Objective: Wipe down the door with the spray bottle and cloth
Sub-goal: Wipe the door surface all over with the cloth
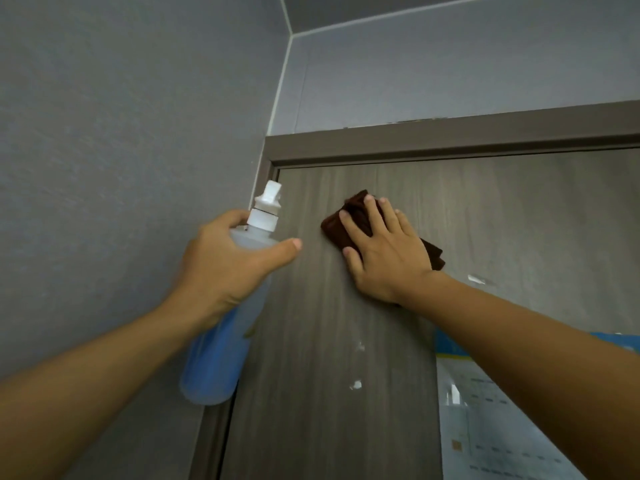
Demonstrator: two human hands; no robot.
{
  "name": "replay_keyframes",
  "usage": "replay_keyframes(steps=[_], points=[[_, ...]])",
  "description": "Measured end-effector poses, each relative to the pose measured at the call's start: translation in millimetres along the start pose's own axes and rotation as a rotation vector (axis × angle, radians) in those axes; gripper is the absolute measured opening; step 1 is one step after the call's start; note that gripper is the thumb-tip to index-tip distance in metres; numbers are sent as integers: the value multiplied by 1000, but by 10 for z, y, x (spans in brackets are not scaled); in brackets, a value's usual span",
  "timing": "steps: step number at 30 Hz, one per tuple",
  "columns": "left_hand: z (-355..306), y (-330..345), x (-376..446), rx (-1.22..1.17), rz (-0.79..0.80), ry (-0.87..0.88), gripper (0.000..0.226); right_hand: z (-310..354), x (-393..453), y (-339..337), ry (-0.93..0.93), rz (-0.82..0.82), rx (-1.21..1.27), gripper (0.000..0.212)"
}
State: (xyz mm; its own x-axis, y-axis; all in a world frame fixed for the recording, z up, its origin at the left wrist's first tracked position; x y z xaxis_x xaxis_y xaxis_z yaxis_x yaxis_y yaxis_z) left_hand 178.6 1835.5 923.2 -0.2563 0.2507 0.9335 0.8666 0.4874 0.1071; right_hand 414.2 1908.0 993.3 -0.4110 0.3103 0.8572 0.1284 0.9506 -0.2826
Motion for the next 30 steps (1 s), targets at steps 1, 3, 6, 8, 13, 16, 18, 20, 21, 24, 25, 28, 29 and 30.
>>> replay_keyframes(steps=[1,3,6,8,13,16,18,20,21,24,25,28,29,30], points=[[26,-16,3,-15,-8,-16,70,20,-20,17,1,-7,6,67],[74,-19,-24,-71,-13,-55,64,68,-176,64,-52,-30,1,66],[123,14,-108,-157,14,-106,54,126,-538,160,-210,-39,-31,65],[120,46,-174,-165,48,-106,50,126,-777,227,-302,-1,-59,64],[157,102,-247,-258,111,-159,54,36,-767,207,-323,23,-96,63],[157,113,-223,-289,105,-186,54,-33,-257,24,-168,-30,-53,64],[177,105,-217,-294,107,-209,47,-49,40,-48,-72,7,-37,65],[206,92,-227,-295,113,-224,40,5,108,-53,-74,25,-34,66],[212,92,-244,-300,116,-230,39,43,45,-35,-109,30,-38,66],[209,111,-303,-292,127,-248,47,160,-420,71,-280,49,-70,65],[201,117,-319,-290,133,-253,50,185,-605,122,-329,59,-89,64],[191,117,-340,-304,151,-264,56,200,-1065,262,-395,55,-112,61],[190,112,-340,-310,154,-262,57,186,-1161,292,-401,59,-109,60],[193,106,-337,-313,154,-259,58,163,-1216,316,-404,69,-106,60]])
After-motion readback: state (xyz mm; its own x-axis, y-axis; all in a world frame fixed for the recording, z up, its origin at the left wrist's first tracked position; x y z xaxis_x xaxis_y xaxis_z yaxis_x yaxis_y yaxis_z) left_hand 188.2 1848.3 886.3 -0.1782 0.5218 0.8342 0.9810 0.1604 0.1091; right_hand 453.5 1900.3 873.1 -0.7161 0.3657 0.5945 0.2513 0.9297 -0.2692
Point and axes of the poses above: each hand's wrist, its own x-axis towards the middle knuckle, its own y-axis out of the palm, z = x × y, the point moved 3 cm from there along x, towards the middle knuckle
